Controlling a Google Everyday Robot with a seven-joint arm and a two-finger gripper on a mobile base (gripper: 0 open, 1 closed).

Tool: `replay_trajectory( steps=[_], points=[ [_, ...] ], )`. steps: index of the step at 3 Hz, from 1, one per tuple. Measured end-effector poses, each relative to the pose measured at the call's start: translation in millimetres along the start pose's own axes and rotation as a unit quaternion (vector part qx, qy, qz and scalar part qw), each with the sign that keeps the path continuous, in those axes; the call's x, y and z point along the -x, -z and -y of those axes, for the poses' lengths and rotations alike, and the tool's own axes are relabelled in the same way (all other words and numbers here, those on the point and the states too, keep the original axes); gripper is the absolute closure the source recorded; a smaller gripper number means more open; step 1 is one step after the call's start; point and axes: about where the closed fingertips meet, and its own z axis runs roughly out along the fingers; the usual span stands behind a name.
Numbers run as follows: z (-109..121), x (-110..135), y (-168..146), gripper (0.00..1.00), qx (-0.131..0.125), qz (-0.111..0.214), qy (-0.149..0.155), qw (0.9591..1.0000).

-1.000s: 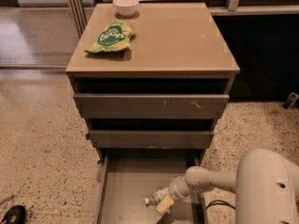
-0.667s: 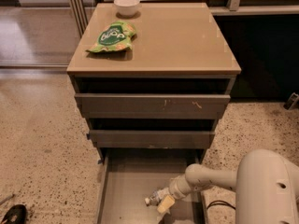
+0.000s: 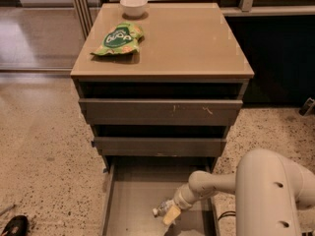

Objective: Pick blue plastic bottle from bottom drawer and place on counter

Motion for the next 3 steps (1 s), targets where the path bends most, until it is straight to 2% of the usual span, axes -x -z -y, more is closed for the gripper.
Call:
replay_trajectory(
  steps=[1, 2, 3],
  points=[
    [1.8, -12.6, -16.4, 0.00, 0.014, -0.082, 0.011, 0.9964],
    [-1.1, -6.5, -23.7, 0.00, 0.019, -0.095, 0.021, 0.9951],
    [-1.1, -7.5, -23.3, 0.00, 0.019, -0.094, 0.020, 0.9952]
  ],
)
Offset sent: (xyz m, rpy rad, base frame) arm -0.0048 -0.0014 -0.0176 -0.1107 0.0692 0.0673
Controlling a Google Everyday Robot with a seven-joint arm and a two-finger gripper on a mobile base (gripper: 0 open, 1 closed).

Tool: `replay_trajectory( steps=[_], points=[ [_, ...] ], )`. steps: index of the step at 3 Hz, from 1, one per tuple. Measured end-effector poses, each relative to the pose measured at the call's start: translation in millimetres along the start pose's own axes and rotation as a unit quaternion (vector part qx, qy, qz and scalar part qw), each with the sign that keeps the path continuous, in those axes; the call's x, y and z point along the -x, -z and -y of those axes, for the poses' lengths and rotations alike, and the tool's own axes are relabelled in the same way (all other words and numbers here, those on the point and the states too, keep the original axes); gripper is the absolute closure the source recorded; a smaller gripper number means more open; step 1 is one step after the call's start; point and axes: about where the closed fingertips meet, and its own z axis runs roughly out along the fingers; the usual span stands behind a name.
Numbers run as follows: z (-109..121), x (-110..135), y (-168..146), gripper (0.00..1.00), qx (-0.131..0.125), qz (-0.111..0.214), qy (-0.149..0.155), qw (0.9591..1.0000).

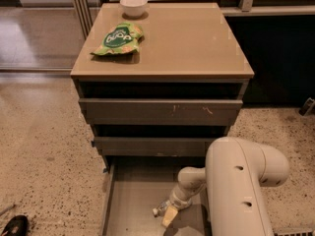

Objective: Pick blue plastic bottle from bottom drawer and place on counter

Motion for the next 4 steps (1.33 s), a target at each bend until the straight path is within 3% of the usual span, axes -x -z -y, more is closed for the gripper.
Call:
replay_trajectory(
  steps=[1, 2, 3, 4],
  points=[
    [0, -2, -12, 0.00, 0.006, 0.000, -0.014, 0.9999],
    [12, -12, -33, 0.00, 0.007, -0.013, -0.071, 0.9973],
    [12, -12, -33, 0.00, 0.007, -0.013, -0.071, 0.9973],
    [22, 1, -30, 0.00, 0.012, 0.014, -0.089, 0.9959]
  ],
)
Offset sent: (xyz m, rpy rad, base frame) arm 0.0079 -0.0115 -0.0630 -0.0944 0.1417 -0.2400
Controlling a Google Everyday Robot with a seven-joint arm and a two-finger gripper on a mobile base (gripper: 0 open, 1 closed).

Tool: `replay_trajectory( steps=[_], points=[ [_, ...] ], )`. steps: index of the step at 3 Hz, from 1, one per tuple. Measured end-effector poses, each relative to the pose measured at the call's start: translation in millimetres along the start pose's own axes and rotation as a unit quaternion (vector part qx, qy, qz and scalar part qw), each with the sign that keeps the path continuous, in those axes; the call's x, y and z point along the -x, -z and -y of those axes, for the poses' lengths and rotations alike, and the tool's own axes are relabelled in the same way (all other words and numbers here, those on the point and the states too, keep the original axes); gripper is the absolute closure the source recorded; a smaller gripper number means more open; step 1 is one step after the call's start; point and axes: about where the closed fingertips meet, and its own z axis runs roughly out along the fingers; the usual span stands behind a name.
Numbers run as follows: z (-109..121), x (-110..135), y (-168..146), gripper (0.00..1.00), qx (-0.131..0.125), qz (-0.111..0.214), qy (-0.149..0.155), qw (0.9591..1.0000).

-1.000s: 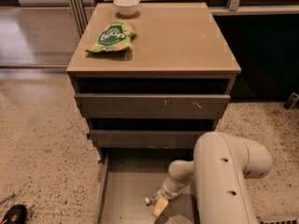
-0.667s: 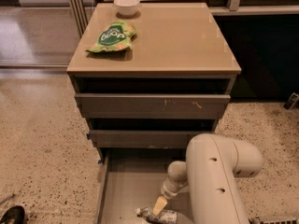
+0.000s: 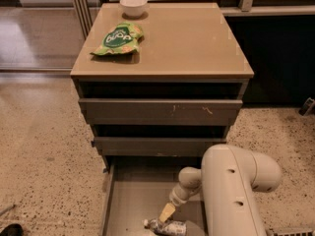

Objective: Pick blue plastic bottle from bottom drawer and place on counter

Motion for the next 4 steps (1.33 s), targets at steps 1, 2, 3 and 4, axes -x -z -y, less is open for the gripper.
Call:
replay_trajectory(
  steps=[1, 2, 3, 4],
  points=[
    [1, 32, 6, 0.00, -0.026, 0.006, 0.007, 0.9996],
    [-1, 31, 0, 0.00, -0.031, 0.013, -0.003, 0.9994],
    [-2, 27, -3, 0.00, -0.033, 0.009, -0.006, 0.9994],
    [1, 7, -2, 0.00, -0.044, -0.005, -0.026, 0.9987]
  ],
)
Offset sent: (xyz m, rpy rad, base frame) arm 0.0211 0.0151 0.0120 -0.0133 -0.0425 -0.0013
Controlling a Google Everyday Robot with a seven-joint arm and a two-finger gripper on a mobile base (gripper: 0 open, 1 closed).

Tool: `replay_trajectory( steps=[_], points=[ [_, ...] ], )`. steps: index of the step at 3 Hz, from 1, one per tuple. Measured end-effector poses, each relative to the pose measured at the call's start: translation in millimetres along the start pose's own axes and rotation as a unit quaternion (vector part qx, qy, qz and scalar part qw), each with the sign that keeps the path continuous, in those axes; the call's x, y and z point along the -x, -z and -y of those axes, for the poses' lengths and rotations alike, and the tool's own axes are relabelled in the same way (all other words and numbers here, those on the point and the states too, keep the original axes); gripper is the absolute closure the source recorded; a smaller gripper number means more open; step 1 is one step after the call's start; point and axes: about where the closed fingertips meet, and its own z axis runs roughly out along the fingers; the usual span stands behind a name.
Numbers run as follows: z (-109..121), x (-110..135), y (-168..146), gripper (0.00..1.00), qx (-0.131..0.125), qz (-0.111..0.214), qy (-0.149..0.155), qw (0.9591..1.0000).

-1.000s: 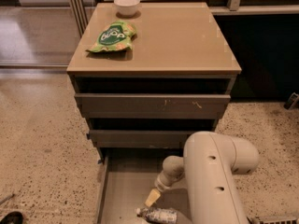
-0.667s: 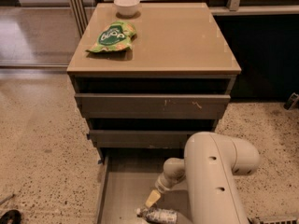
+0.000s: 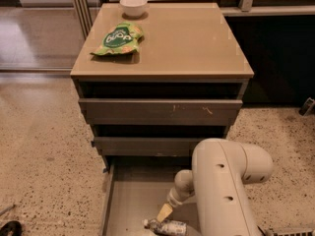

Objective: Pick blue plastic bottle from bottom drawer and place on counter

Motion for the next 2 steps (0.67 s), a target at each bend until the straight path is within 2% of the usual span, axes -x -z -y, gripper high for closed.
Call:
replay_trajectory(
  steps=[1, 2],
  points=[
    [3.8, -17.0, 3.5, 0.00, -0.019, -0.012, -0.016, 0.9996],
    [3.3, -18.9, 2.9, 0.00, -0.019, -0.012, -0.017, 0.9996]
  ],
)
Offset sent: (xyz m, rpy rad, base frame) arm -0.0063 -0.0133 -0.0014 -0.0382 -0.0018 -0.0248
